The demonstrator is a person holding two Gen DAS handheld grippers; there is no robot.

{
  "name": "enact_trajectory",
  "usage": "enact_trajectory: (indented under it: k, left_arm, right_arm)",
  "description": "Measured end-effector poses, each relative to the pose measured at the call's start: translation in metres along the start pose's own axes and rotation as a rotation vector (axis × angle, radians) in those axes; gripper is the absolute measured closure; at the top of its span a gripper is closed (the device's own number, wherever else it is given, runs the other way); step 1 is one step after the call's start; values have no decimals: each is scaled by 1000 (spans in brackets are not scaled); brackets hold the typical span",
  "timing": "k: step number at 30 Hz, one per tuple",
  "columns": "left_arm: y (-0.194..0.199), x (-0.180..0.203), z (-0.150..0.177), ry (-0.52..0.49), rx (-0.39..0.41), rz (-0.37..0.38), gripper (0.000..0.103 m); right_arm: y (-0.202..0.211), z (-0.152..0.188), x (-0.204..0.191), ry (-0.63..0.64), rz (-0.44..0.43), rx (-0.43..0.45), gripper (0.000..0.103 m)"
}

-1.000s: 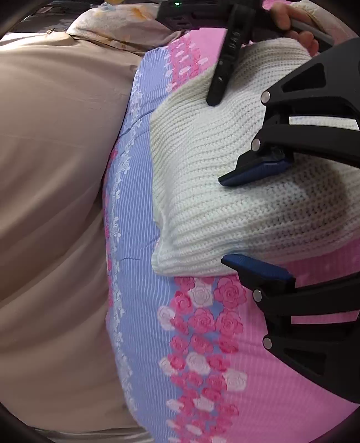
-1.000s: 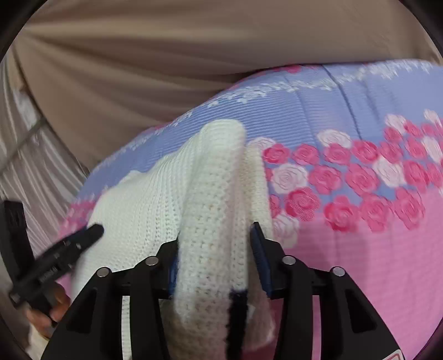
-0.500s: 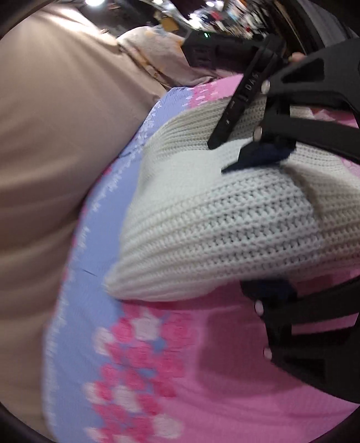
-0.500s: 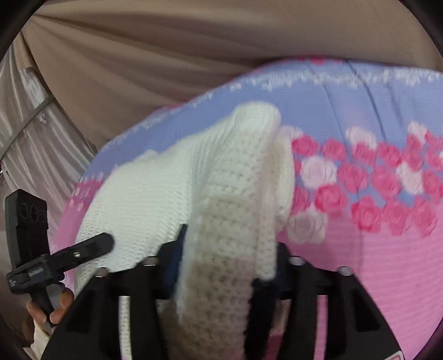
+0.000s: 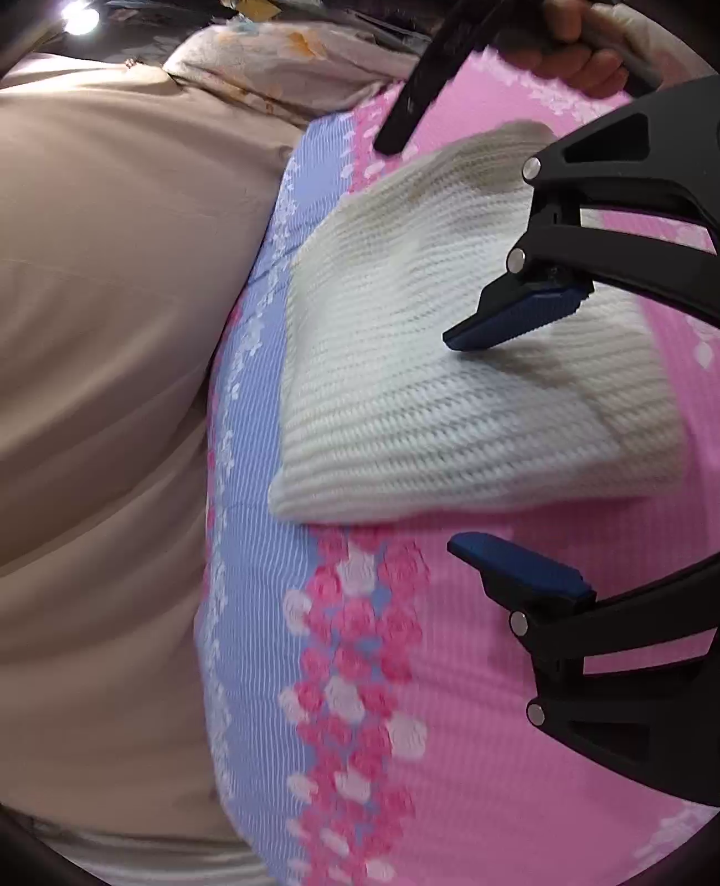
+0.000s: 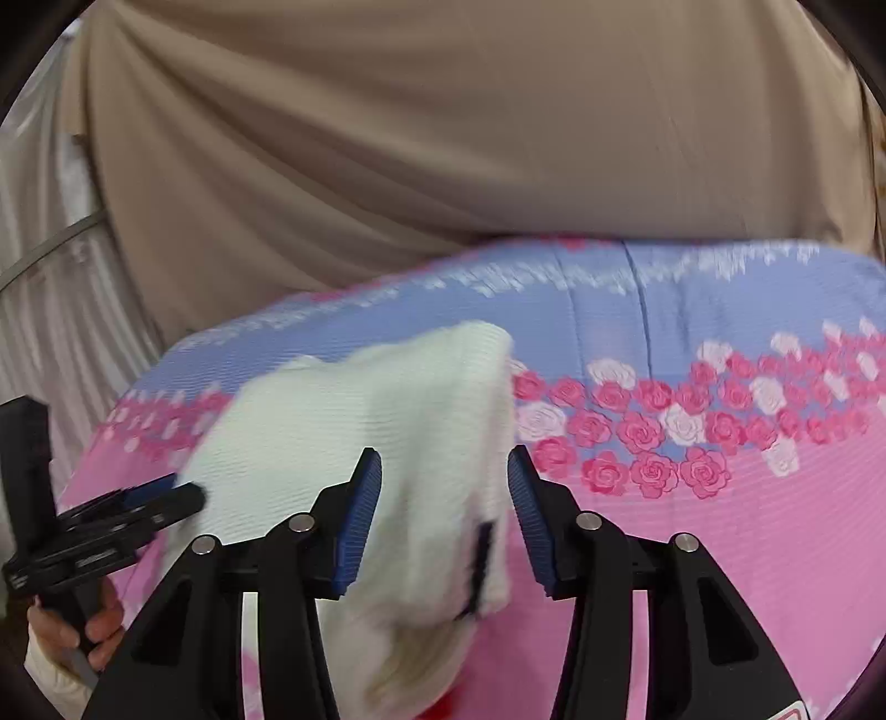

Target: Fold small clothes

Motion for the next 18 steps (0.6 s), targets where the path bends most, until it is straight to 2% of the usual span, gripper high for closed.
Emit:
enact_trajectory:
  k: [2, 3, 6, 9, 13, 16, 18]
  left_arm:
    - [-6, -2, 11, -9, -45, -55, 34]
    - [-12, -5, 19, -8, -70, -91, 34]
    - [-15, -8, 35, -5, -93, -136, 33]
    - [-12, -6, 46, -24, -84, -179, 33]
    - [-6, -4, 47, -20, -82, -196, 33]
    - [-6, -8, 52, 2, -89, -180, 33]
    - [-6, -8, 53, 14, -85, -180, 33]
  right_arm:
    - [-2, 17, -13, 65, 34, -35, 73]
    - [-11, 30, -16, 103, 106, -64, 79]
    - [-23, 58, -11, 197, 267, -79, 79]
    - [-25, 61, -14, 226, 312, -79, 79]
    - [-6, 52, -14, 123, 237, -61, 78]
    - [-18, 64, -3, 84, 230, -133, 77]
    - [-20, 69, 3, 39, 188, -128, 78]
Point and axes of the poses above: each gripper's, at about its wrist camera, not at the fingertips, and y roughly against the way its jaws point, x to its right, z to its underside, the point moved 5 cm from there along -y, roughly the way its jaws point
